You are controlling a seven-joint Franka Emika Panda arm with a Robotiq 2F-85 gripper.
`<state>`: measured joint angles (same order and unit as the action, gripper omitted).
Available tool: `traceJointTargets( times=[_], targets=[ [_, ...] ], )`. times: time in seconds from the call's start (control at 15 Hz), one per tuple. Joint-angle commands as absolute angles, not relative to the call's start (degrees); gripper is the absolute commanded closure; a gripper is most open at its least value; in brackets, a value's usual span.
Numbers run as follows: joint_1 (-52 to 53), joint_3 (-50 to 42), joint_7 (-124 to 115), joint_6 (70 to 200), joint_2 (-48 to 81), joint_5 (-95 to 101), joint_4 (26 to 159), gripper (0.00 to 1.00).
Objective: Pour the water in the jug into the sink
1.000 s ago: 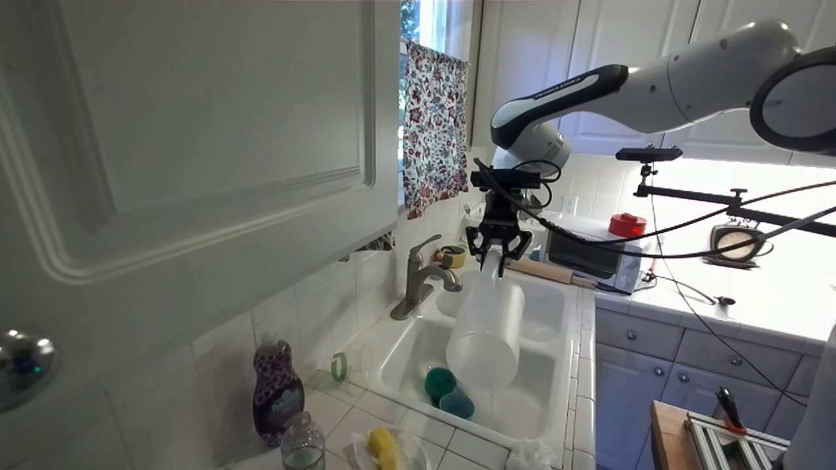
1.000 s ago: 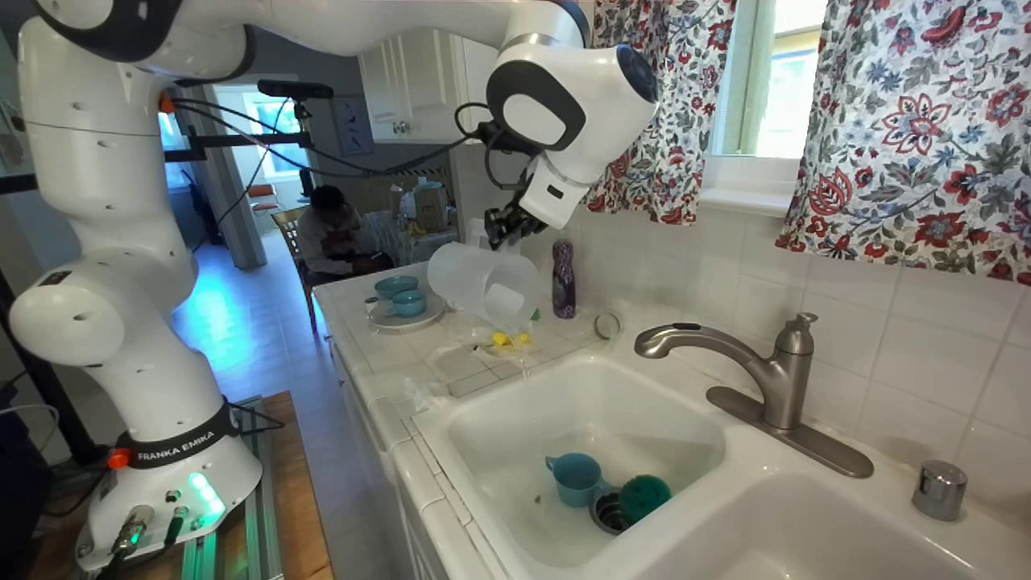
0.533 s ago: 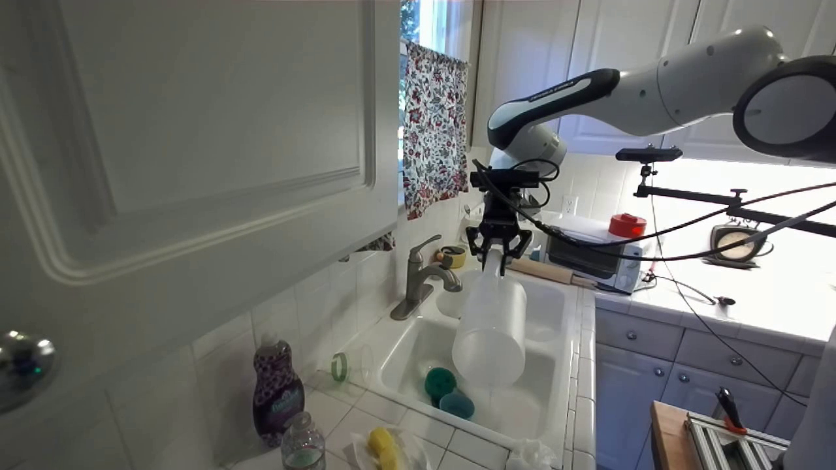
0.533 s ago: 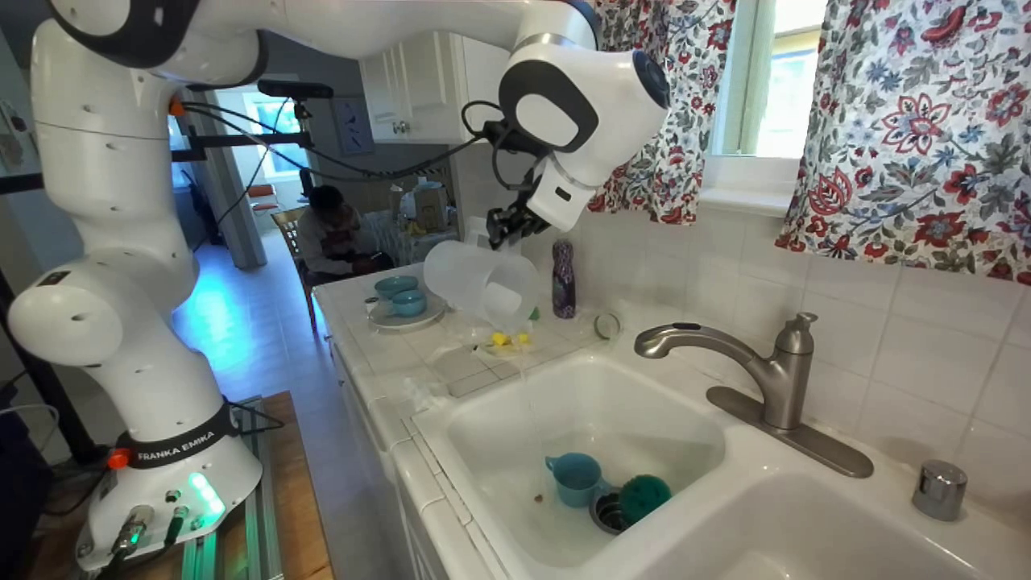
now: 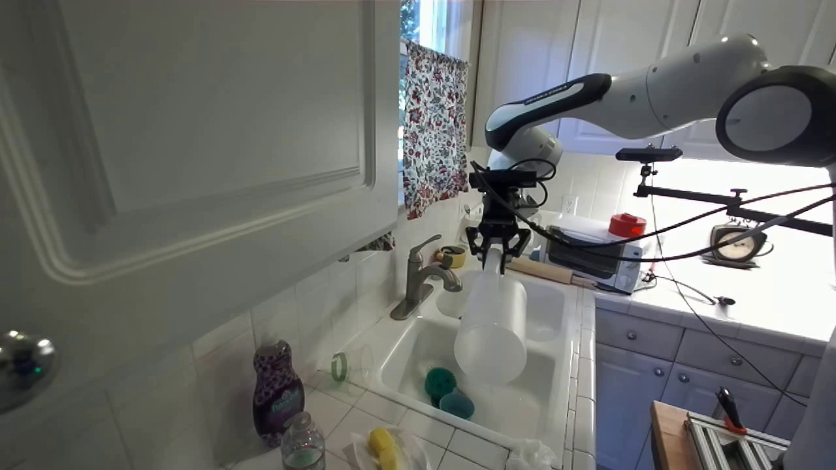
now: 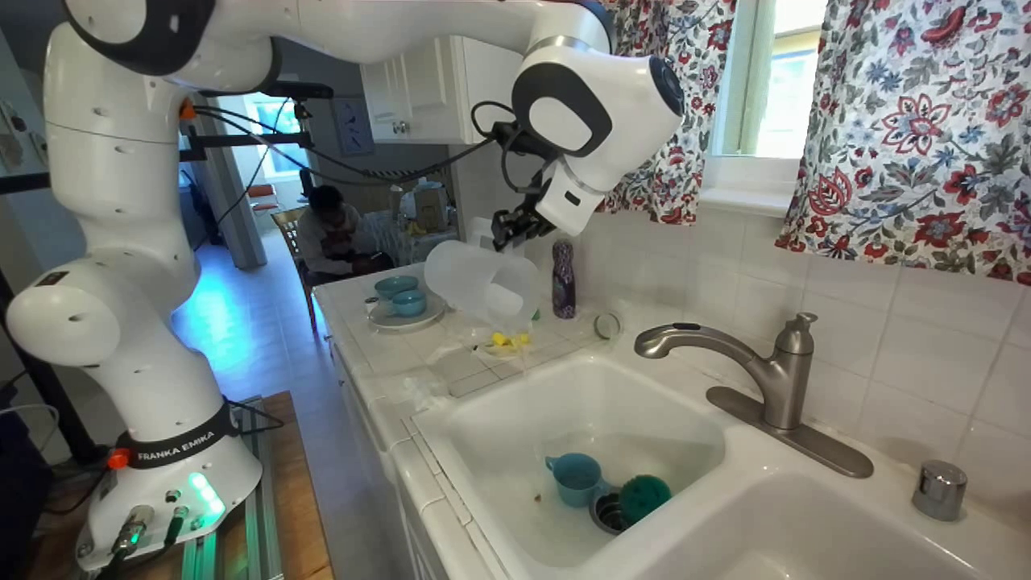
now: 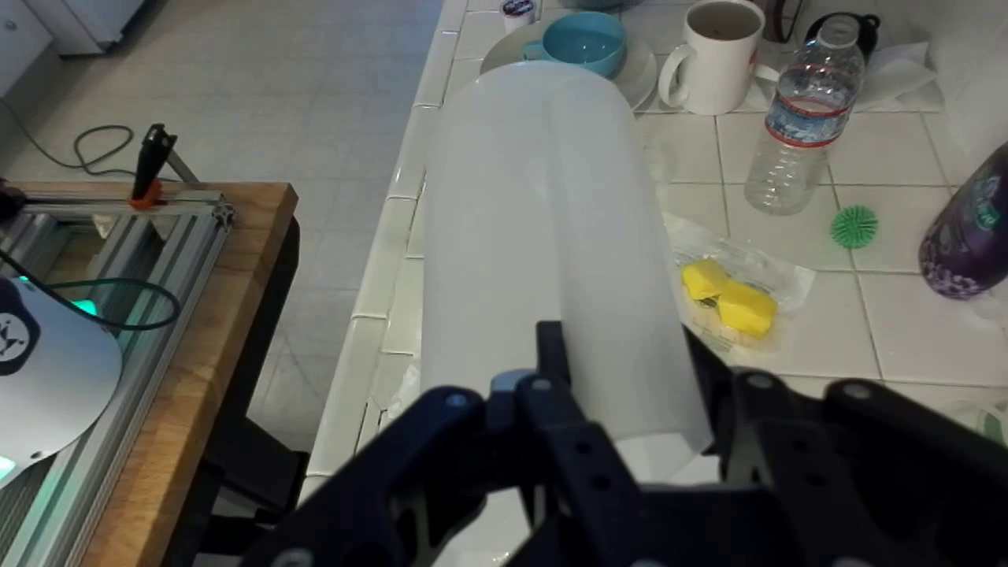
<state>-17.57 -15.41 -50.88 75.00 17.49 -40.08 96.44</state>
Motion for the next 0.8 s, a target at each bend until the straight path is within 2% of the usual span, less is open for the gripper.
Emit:
traceJointTargets(
  times=[0.0, 0.53, 0.73],
  targets=[
    [-18.5, -15.6, -49.8, 71.4, 19.6, -42.5, 93.3, 0.91],
    [-18.9, -15.7, -48.4, 69.1, 21.2, -42.7, 91.5, 0.91],
    [-17.4, -16.1, -48.7, 75.5, 18.4, -40.8, 94.2, 0.91]
  ],
)
